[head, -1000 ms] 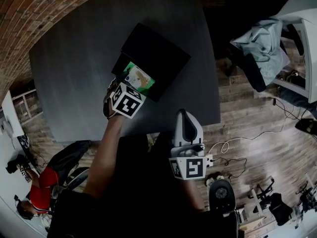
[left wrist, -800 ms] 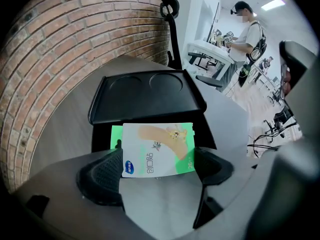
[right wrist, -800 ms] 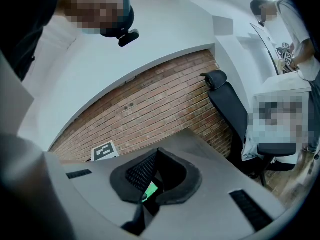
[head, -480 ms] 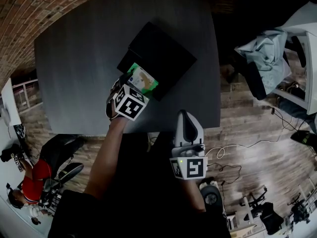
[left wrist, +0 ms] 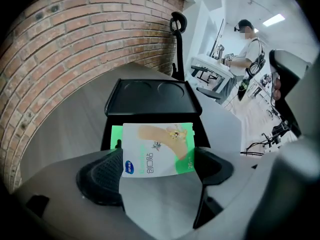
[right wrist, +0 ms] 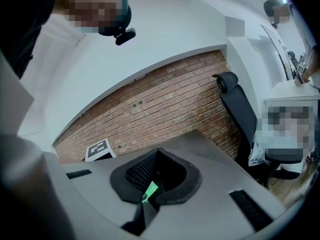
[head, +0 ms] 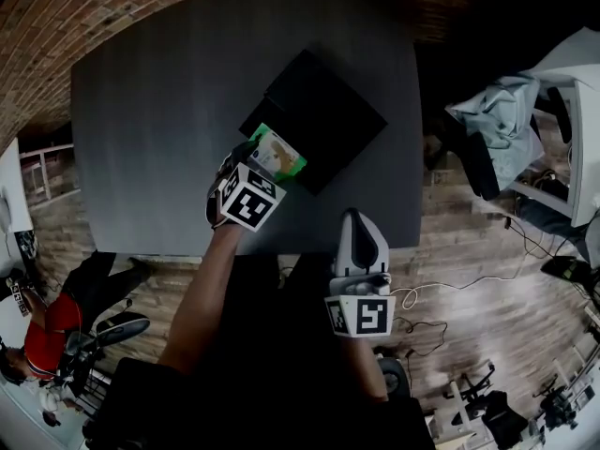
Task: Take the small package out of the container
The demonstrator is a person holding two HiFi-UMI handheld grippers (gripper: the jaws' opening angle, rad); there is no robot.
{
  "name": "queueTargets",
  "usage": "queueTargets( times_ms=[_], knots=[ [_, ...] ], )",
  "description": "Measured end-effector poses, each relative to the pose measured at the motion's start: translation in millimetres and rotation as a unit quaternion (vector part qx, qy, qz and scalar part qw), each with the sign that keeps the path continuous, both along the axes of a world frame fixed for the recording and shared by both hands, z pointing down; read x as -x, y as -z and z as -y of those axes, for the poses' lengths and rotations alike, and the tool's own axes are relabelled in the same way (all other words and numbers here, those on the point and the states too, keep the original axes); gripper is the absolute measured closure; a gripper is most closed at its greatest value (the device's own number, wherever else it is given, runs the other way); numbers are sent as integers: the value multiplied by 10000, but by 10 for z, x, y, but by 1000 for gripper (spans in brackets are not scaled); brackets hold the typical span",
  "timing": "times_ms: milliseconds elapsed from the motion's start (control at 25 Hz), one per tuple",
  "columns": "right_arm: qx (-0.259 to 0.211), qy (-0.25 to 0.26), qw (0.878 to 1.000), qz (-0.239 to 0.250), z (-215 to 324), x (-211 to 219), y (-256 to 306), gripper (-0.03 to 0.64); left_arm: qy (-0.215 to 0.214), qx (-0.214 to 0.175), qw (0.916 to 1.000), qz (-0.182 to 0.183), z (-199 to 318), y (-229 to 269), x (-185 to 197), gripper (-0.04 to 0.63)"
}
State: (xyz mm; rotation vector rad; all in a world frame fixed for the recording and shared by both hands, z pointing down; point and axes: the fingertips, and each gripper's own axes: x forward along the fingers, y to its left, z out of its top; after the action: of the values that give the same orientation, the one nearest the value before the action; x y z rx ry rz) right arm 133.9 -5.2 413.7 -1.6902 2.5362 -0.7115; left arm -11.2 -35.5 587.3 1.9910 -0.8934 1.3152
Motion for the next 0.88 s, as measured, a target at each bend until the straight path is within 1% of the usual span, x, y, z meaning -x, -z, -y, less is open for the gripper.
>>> queueTargets(
  times_ms=[200, 440, 880],
  knots=[
    [-118, 55, 9999, -89, -6, 239, 97, 592, 93, -224, 9997, -57, 17, 115, 227, 181],
    [-230, 201, 9994, -187, -15, 491, 213, 592, 316, -364, 9985, -265, 21, 259, 456, 181],
    [-431, 625, 9965, -357, -96, 1028, 378, 592, 858, -745, 9922, -511, -107, 516, 1018, 181]
  ],
)
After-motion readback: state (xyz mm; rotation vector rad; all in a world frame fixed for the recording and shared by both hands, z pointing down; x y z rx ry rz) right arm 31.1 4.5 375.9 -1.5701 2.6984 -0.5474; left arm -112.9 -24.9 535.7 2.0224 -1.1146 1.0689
